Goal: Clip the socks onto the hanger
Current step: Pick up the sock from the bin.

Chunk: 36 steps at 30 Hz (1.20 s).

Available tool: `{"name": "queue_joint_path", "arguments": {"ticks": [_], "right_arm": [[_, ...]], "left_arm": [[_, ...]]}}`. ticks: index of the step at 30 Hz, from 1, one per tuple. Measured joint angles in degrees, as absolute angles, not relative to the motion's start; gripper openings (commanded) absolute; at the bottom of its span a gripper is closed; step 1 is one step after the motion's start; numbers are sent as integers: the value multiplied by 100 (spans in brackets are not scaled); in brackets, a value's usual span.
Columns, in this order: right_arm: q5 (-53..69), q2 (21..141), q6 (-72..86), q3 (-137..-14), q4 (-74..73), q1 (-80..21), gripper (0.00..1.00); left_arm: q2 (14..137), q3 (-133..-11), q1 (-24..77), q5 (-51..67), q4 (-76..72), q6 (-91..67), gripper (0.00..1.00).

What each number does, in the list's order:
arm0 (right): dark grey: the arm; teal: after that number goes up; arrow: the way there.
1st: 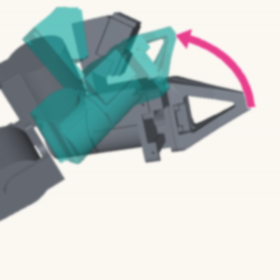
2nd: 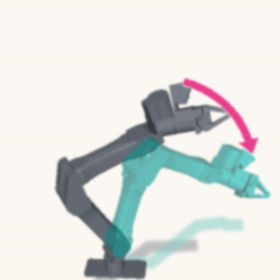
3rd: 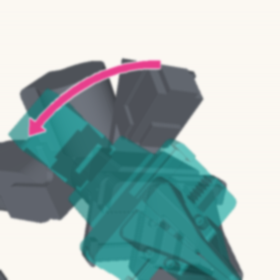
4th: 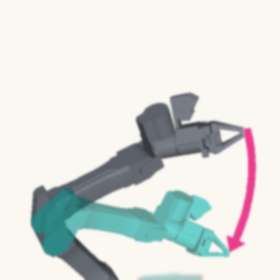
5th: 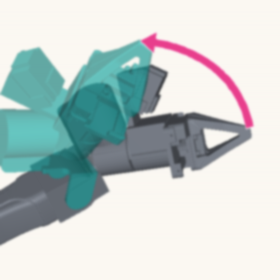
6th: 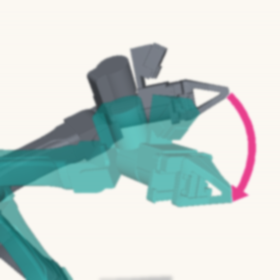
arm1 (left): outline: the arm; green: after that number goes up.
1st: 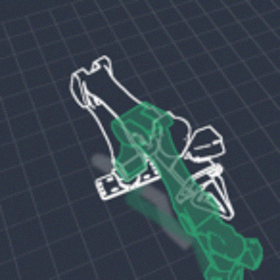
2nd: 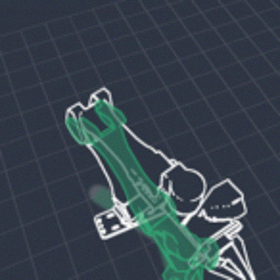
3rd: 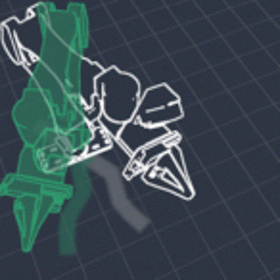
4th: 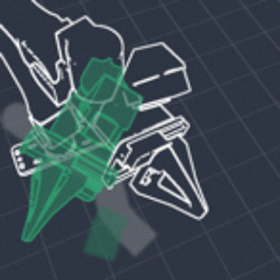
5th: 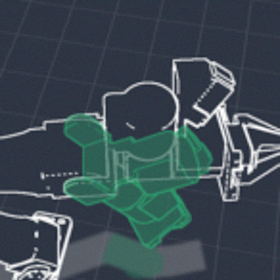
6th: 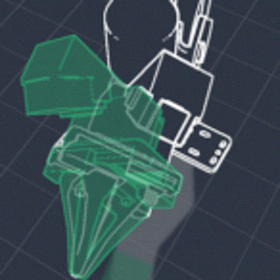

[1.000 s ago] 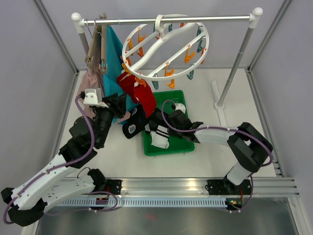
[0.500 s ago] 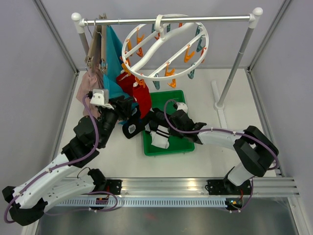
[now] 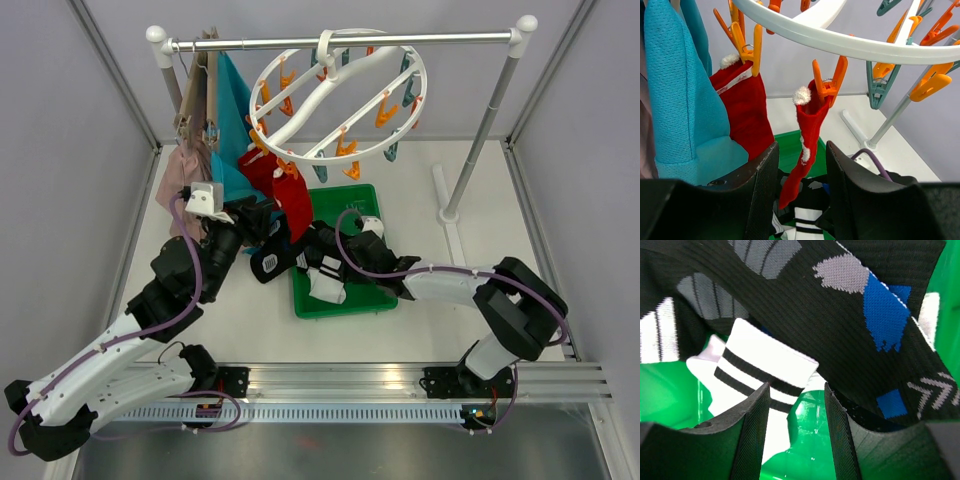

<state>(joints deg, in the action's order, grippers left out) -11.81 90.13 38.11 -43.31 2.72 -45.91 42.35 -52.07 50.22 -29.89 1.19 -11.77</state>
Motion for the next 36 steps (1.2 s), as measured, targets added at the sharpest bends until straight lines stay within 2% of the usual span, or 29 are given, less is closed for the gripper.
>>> {"name": "queue_joint_path", "arguments": {"ticks": [6,9,13,16,20,21,23,30,36], "right_arm": [[-1103,9323,3863,-4331,401,-4591,53],[-1096,9360,3883,-4346,480,-4591,48],[-1094,9382,3909,-4346,552,-4591,29],[-1098,9382,3913,-4353,556,-4591,20],[-1151,9382,3872,-4414,506,-4600,19],[-1168,9382,3854,-4429,495,-4602,11],[-1194,9382,3800,-4447,475,-4602,2],[-1385,9212,3688,-4449,344,-4689,0],[-1752,8141,3450,-4397,242,-4978,0]], "left_arm": [[4237,-5155,5022,-2985,119,-1177,49],[4237,-5146,5022,-2985,121,-1177,49],[4241,-5146,5022,-2982,121,-1177,49],[4263,-5146,5022,-2980,121,-1179,49],[4311,-5144,5022,-2967,121,-1181,49],[4324,-5144,5022,-2961,121,-1181,49],[4344,-5144,5022,-2952,121,-1181,49],[4392,-5140,5022,-2676,121,-1177,53],[4344,-4980,5019,-1896,-64,-1170,57]]}}
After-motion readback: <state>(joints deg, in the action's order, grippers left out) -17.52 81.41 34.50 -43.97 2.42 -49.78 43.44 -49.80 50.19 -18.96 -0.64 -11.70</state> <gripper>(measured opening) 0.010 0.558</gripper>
